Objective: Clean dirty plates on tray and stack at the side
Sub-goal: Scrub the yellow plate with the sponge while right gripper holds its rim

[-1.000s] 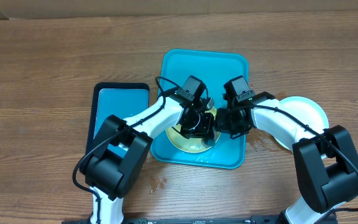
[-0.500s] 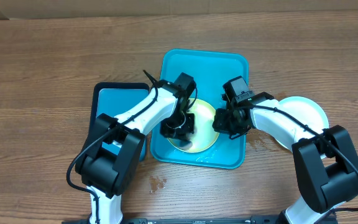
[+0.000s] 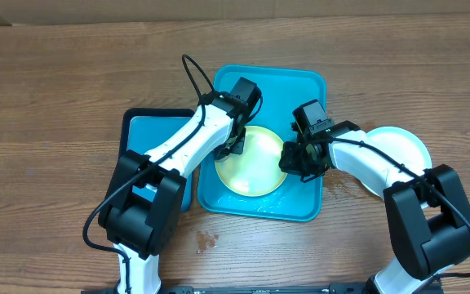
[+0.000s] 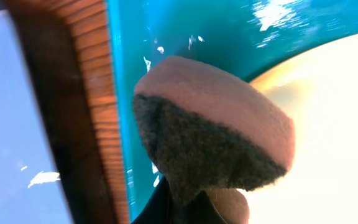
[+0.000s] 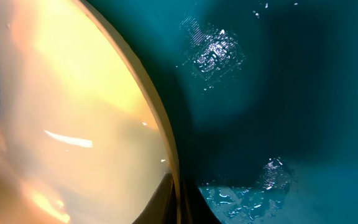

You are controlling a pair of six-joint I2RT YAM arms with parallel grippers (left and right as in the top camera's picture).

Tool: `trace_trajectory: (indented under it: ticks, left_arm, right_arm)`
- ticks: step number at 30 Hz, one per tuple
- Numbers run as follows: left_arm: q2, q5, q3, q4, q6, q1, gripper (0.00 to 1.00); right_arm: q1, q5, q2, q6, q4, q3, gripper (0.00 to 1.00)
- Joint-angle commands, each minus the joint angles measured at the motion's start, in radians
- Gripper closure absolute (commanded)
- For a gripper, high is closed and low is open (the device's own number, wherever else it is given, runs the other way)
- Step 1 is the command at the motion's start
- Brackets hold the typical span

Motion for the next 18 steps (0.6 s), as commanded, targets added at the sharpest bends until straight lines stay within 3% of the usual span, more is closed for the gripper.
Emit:
trace_trajectory:
  ticks: [1, 6, 9, 18]
  left_arm:
    - [0.008, 0.168, 0.013, 0.043, 0.037, 0.007, 0.96]
    - [0.008, 0.490, -0.008, 0.164, 0.037, -0.009, 0.96]
    - [0.009, 0.597, -0.026, 0.245, 0.033, -0.026, 0.96]
    - [0.039, 0.613, -0.037, 0.245, -0.029, -0.068, 0.96]
  right_arm:
    - [-0.005, 0.029, -0.001, -0.006, -0.005, -0.008, 0.96]
    - [-0.005, 0.029, -0.001, -0.007, -0.005, -0.008, 0.96]
    - [-0.005, 0.029, -0.001, -0.007, -0.002, -0.008, 0.96]
    - [-0.005, 0.029, -0.001, -0.007, 0.003, -0.008, 0.96]
